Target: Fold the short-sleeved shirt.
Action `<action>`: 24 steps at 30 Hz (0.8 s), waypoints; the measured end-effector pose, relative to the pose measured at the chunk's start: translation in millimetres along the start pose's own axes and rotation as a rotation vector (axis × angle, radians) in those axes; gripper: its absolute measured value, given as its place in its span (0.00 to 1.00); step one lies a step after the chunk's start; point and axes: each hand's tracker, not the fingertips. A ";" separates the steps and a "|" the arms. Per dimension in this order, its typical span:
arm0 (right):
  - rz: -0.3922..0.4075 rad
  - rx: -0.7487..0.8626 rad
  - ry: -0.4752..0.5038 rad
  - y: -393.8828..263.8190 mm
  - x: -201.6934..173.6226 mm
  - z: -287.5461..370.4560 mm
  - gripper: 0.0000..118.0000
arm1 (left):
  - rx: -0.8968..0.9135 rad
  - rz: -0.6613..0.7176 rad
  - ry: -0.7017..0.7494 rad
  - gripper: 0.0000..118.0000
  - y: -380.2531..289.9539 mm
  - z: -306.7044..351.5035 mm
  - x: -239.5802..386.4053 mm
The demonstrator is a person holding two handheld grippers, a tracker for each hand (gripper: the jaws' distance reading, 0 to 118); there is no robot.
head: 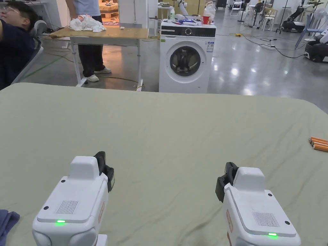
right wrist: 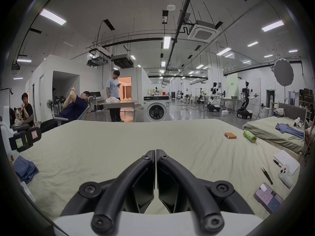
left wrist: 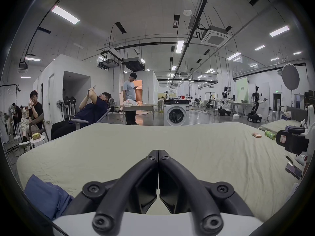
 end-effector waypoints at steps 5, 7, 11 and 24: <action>0.007 -0.005 0.000 -3.4 -4.9 1.5 0.00 | 0.004 -0.022 0.000 0.00 1.9 -0.8 2.3; 0.006 -0.003 0.001 -5.3 -6.3 3.5 0.00 | 0.006 -0.016 0.013 0.00 1.3 -0.4 2.3; 0.008 -0.001 0.000 -6.5 -6.8 2.9 0.00 | 0.006 0.008 0.004 0.00 -0.4 -1.2 1.3; 0.079 0.060 -0.031 -1.1 -7.6 3.1 0.79 | 0.037 -0.038 0.031 0.74 4.1 2.9 5.3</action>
